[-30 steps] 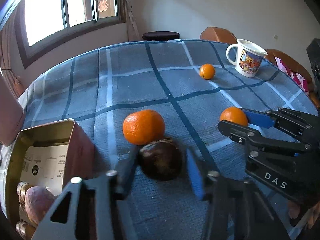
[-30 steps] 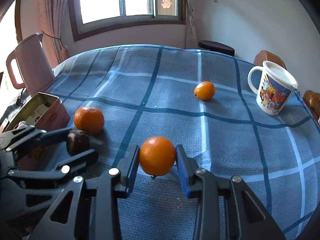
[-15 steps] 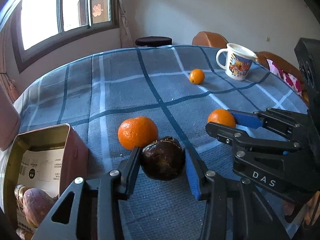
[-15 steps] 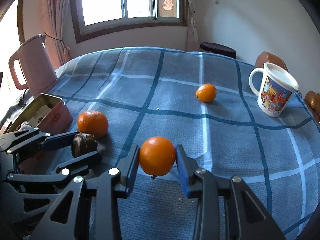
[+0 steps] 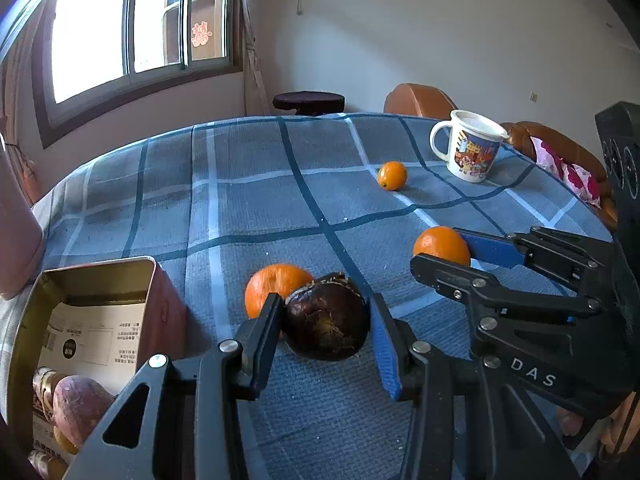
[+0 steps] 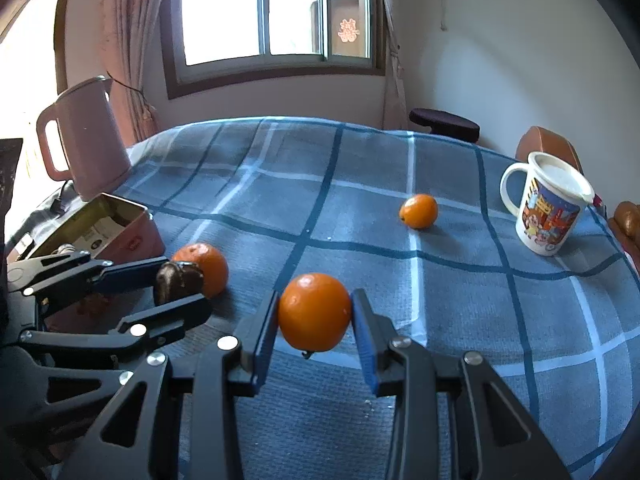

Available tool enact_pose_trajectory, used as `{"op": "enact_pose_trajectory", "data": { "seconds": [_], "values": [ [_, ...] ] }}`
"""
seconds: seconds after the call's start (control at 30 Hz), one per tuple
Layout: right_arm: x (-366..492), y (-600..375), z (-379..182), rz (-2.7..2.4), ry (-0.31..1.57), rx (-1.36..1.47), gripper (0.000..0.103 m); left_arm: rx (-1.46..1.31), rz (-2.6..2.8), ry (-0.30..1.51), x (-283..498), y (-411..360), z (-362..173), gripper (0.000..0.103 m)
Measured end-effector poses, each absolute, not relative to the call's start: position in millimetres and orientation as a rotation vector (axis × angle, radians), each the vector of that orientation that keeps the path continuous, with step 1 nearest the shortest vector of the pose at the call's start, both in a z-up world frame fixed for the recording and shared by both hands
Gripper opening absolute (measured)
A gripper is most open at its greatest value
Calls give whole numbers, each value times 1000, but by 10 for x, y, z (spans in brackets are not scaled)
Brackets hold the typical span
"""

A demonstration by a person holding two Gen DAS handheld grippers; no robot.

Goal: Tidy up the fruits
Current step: 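Close left gripper on the dark brown fruit while right holds the orange up, then lift the dark brown fruit with left gripper while right holds the orange up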

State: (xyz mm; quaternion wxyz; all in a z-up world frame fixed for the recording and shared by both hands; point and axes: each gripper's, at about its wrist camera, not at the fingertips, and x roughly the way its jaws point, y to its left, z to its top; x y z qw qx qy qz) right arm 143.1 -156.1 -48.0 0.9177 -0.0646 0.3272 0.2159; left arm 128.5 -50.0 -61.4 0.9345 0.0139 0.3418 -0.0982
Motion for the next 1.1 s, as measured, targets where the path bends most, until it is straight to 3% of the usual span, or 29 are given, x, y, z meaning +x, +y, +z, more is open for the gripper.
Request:
{"op": "enact_pose_trajectory", "data": {
  "seconds": [1.1],
  "values": [
    [1183, -1637, -312, 484, 507, -109, 39, 14, -164, 563, 1086, -430, -472, 45]
  ]
}}
